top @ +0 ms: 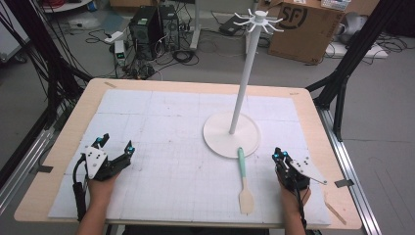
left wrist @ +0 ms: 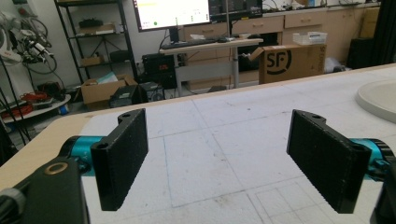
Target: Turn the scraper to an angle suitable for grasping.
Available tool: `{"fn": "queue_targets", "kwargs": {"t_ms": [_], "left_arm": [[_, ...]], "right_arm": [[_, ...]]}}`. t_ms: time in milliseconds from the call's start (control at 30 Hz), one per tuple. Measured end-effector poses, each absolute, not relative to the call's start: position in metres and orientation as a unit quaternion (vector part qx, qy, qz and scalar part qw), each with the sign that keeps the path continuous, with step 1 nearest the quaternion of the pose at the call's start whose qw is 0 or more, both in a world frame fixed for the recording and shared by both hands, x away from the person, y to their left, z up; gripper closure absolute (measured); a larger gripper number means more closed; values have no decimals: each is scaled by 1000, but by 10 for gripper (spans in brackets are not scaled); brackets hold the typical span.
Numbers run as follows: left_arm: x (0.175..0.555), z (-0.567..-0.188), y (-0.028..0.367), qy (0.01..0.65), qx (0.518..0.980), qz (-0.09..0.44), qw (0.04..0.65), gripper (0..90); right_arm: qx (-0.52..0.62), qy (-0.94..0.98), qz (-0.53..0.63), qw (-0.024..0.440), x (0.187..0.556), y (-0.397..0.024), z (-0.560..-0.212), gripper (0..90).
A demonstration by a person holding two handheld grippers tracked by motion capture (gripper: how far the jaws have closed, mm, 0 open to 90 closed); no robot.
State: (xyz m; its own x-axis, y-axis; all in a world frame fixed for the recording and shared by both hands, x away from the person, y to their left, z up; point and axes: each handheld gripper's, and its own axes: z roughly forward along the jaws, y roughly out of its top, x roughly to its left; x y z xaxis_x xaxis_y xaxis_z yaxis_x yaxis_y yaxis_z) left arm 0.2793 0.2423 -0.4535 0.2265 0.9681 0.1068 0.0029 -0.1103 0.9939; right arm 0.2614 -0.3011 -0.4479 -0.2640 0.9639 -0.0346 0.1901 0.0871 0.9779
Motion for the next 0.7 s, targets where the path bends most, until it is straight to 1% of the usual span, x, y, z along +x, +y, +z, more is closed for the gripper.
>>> {"fn": "queue_targets", "kwargs": {"t_ms": [67,267,533,633,700], "left_arm": [[279,-454,242,416,584,462,522,212],[279,-454,242,416,584,462,523,212],[280,-453,242,417,583,462,522,216],[279,-453,242,417,584,462,522,216],[280,-453,242,417,583,462,522,216]], "right_arm": [[453,641,487,383,262,-298,-448,899],[438,664,478,373,263,-294,-447,900],[423,702,480,314,267,-282,-446,900],[411,718,475,301,268,-272,-446,900],[402,725,473,300,268,-266,-446,900]]}}
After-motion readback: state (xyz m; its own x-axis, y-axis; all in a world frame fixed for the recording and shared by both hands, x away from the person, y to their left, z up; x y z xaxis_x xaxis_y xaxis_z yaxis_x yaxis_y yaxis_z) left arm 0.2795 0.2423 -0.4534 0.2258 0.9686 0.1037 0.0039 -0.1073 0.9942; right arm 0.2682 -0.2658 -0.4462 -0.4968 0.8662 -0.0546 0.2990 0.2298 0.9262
